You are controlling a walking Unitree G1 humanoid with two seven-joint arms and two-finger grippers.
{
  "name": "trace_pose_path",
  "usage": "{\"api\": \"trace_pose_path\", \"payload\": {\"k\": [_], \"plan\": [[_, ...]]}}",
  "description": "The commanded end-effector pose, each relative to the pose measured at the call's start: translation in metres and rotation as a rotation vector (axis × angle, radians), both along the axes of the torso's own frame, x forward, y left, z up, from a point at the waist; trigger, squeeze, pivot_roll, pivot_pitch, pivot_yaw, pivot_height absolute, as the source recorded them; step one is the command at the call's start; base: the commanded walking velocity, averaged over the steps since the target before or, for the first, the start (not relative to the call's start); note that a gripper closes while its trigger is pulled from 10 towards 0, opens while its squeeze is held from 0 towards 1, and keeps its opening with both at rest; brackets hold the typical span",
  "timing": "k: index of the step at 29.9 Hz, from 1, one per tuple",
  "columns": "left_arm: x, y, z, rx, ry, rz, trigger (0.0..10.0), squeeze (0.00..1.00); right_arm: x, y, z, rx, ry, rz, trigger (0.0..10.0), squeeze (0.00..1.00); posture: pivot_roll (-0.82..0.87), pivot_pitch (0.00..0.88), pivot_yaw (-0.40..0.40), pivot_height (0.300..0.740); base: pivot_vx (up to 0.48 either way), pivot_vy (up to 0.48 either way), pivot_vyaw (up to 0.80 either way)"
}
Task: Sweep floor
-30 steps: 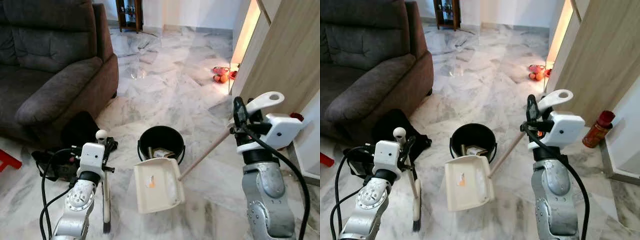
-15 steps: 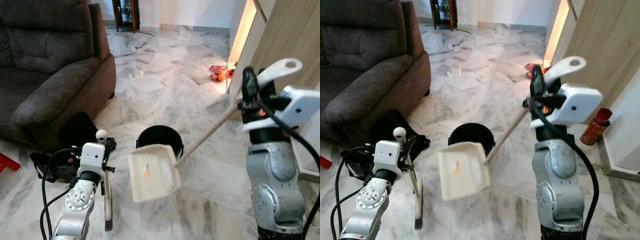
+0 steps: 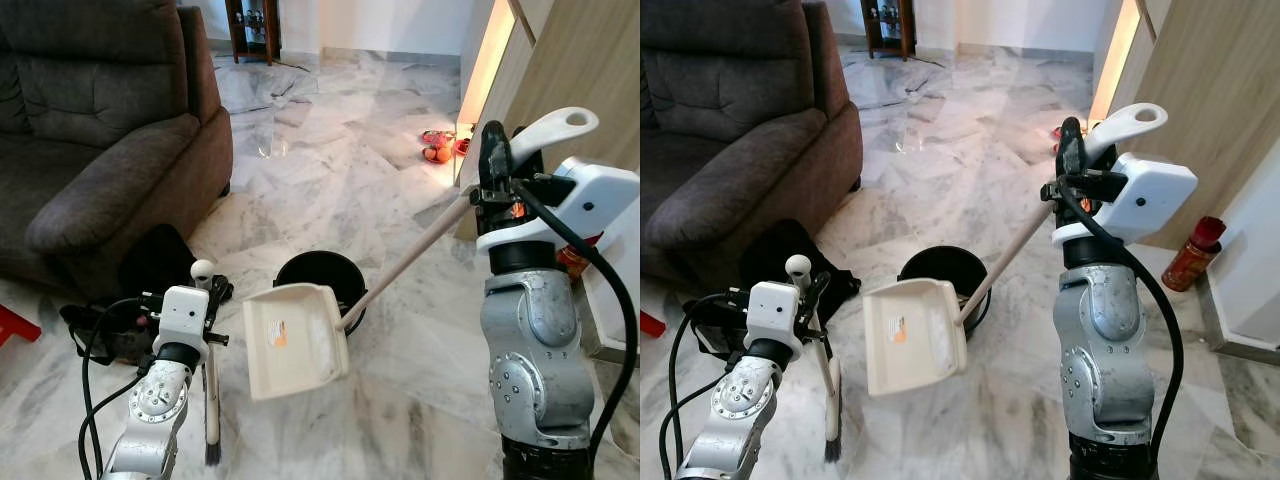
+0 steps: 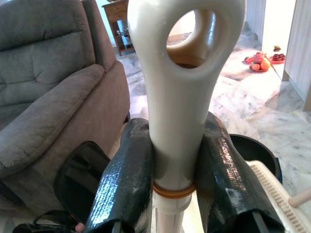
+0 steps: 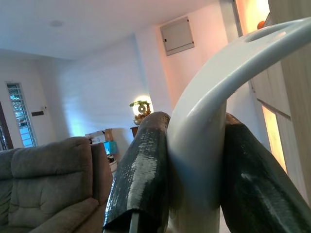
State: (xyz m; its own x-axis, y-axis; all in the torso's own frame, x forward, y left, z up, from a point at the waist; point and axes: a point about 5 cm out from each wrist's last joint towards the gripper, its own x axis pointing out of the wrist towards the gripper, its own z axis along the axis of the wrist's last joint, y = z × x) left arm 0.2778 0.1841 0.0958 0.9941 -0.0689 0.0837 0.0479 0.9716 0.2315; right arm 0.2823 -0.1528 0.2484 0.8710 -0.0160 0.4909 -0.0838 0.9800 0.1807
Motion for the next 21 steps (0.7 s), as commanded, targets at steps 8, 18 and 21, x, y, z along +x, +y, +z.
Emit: {"api": "trace_pose_path", "payload": {"k": [8,18,21], "plan": [[0.0014,0.0024,0.0088,0.025,-0.050,0.012,10.0,0.00,-0.0021,0.0017,0.0142,0.026,-0.077,0.008,10.0,0.00,0.15,0.047,0.025,0.740,0.276,0.000,0.00],[0.0016,0.0038,0.0094,0.027,-0.052,0.021,10.0,0.00,-0.0013,0.0019,0.0134,0.027,-0.072,0.011,10.0,0.00,0.15,0.052,0.023,0.740,0.299,0.000,0.00],[0.0018,0.0036,0.0093,0.026,-0.052,0.022,10.0,0.00,-0.0010,0.0019,0.0131,0.027,-0.072,0.010,10.0,0.00,0.15,0.050,0.022,0.740,0.300,0.000,0.00]]}}
